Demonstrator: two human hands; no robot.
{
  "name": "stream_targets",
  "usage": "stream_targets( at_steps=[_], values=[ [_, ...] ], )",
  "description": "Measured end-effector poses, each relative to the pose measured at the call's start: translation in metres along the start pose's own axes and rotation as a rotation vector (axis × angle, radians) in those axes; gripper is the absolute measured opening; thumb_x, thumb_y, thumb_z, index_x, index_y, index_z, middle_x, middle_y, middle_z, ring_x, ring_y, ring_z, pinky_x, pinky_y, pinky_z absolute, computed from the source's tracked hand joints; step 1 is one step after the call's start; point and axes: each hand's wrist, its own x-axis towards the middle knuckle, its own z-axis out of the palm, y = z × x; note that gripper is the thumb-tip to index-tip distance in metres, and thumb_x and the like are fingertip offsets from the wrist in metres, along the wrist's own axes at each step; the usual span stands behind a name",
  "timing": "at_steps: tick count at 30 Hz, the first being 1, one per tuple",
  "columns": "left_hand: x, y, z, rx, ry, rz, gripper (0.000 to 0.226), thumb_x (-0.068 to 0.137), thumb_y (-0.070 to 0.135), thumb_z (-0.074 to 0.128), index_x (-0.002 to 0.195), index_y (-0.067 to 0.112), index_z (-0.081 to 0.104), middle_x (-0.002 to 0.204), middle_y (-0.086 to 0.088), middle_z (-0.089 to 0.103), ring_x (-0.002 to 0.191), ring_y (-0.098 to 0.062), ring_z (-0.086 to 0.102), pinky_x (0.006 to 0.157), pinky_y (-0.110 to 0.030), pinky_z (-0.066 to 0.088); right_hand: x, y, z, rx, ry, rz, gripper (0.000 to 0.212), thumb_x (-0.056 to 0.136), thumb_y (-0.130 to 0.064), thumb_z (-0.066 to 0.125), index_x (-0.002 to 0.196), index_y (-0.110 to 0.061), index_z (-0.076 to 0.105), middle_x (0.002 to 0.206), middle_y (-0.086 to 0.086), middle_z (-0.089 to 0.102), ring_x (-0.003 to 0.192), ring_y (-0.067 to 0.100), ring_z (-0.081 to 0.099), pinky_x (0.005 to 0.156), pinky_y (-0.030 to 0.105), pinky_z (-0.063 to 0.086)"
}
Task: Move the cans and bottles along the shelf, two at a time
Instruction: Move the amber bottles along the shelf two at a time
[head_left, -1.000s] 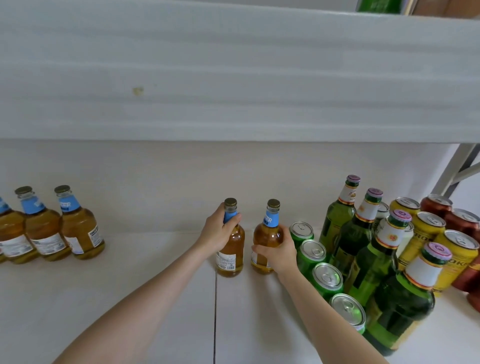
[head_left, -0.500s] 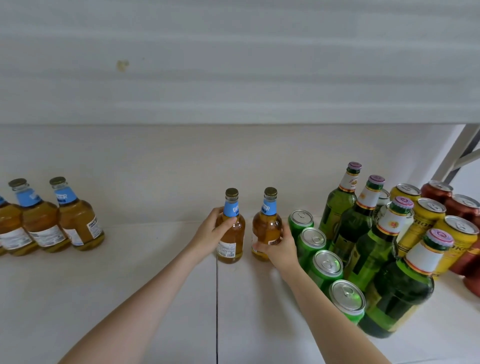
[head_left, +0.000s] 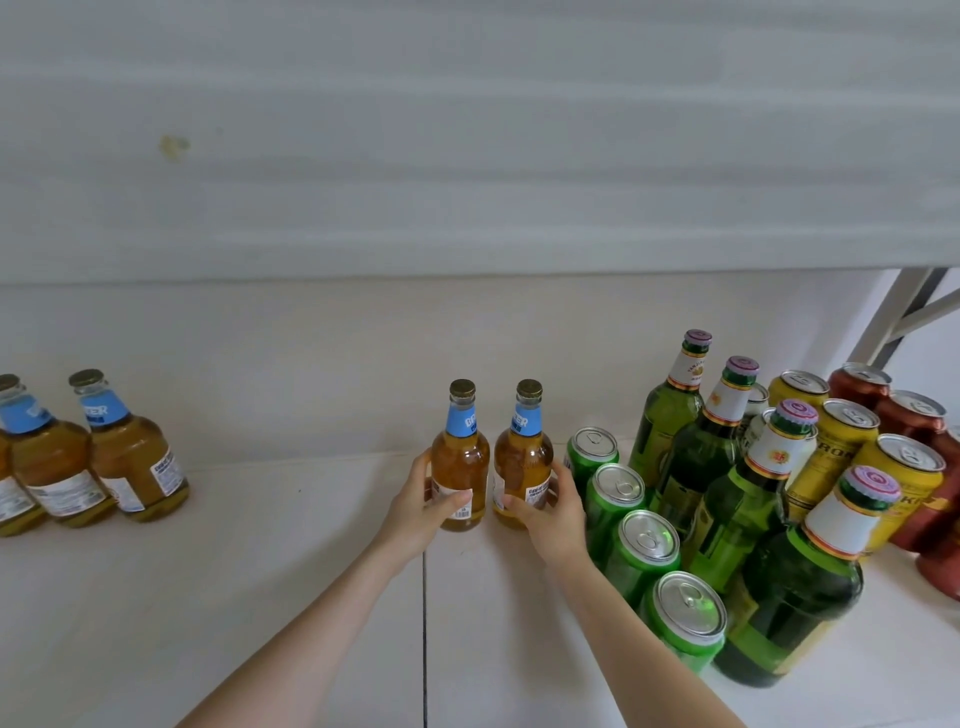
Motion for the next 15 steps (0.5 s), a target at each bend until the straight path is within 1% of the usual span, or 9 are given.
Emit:
stream_targets(
  at_steps=[3, 5, 7, 11, 15],
  values=[
    [0.006, 0.0, 0.004, -0.009, -0.004, 0.002, 0.076, 0.084, 0.034, 0.074, 0.146, 0.036, 0.031, 0.133, 0.011, 0.056, 0.124, -0.013, 0.054, 0.103, -0.037, 0.047, 0.004, 0.002, 0.001, 0.007, 0.0, 0.0, 0.074, 0.071, -0.008, 0.086, 0.129, -0.031, 0.047, 0.115, -0.016, 0.061, 0.105, 0.0, 0.059, 0.082, 0.016, 0.048],
    [0.009, 0.0, 0.004, -0.008, -0.005, 0.002, 0.077, 0.084, 0.034, 0.075, 0.146, 0.036, 0.03, 0.135, 0.009, 0.056, 0.125, -0.014, 0.053, 0.106, -0.041, 0.046, 0.007, 0.002, 0.002, 0.011, 0.003, 0.008, 0.074, 0.071, -0.009, 0.085, 0.126, -0.035, 0.044, 0.112, -0.023, 0.059, 0.101, -0.005, 0.058, 0.079, 0.013, 0.047],
    [0.01, 0.0, 0.004, 0.0, 0.0, -0.004, 0.078, 0.084, 0.035, 0.075, 0.147, 0.035, 0.03, 0.136, 0.008, 0.055, 0.126, -0.015, 0.052, 0.107, -0.044, 0.045, 0.009, 0.003, 0.003, 0.008, 0.007, 0.012, 0.074, 0.072, -0.009, 0.085, 0.126, -0.037, 0.043, 0.11, -0.025, 0.058, 0.099, -0.006, 0.057, 0.078, 0.013, 0.046],
    [0.012, 0.0, 0.005, 0.012, 0.001, -0.012, 0.078, 0.083, 0.036, 0.075, 0.147, 0.036, 0.029, 0.137, 0.008, 0.054, 0.126, -0.015, 0.052, 0.107, -0.044, 0.045, 0.013, 0.004, 0.004, -0.007, 0.015, 0.023, 0.075, 0.072, -0.011, 0.086, 0.127, -0.037, 0.041, 0.11, -0.025, 0.056, 0.1, -0.003, 0.057, 0.084, 0.018, 0.047],
    [0.011, 0.0, 0.004, 0.013, 0.001, -0.015, 0.077, 0.083, 0.035, 0.075, 0.146, 0.037, 0.03, 0.136, 0.007, 0.055, 0.126, -0.016, 0.053, 0.106, -0.043, 0.046, 0.012, 0.004, 0.004, -0.012, 0.022, 0.026, 0.075, 0.072, -0.01, 0.085, 0.125, -0.039, 0.041, 0.11, -0.026, 0.057, 0.099, -0.004, 0.057, 0.077, 0.011, 0.045]
  ],
)
